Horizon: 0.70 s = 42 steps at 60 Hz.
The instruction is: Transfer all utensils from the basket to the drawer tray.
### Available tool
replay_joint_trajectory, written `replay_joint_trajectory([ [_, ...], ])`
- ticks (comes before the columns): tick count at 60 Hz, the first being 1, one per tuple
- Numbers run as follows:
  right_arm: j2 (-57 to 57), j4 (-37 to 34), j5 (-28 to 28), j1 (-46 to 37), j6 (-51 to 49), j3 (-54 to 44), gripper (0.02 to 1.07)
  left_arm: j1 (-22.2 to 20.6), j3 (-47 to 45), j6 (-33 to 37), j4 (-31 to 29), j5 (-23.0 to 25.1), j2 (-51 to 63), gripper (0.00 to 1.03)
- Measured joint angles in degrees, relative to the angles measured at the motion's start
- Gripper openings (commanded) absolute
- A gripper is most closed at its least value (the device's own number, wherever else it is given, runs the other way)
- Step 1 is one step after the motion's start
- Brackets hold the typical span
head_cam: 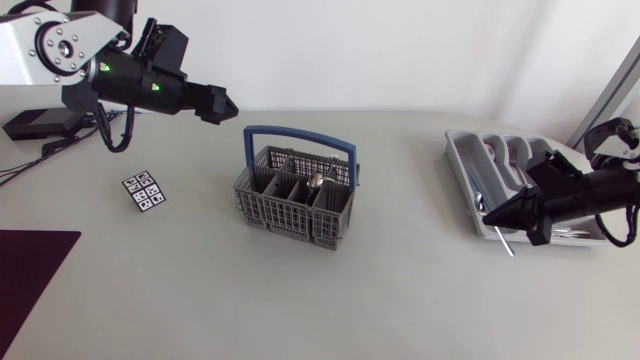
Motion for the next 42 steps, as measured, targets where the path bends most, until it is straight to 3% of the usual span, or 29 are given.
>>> replay_joint_trajectory([
  [13, 7.52, -1.49, 3.19, -5.07, -9.46, 8.15, 0.08, 1.53, -4.59, 2.1, 5.07, 0.0, 2.73, 0.83],
  [28, 12.85, 5.6, 10.62, -9.4, -20.79, 10.05, 0.08, 4.09, -6.43, 3.82, 6.64, 0.02, 8.35, 0.83],
  [42, 19.34, 6.97, 13.14, -13.46, -27.74, 18.34, 0.08, 4.46, -6.67, 4.31, 7.91, -0.17, 10.14, 0.83],
])
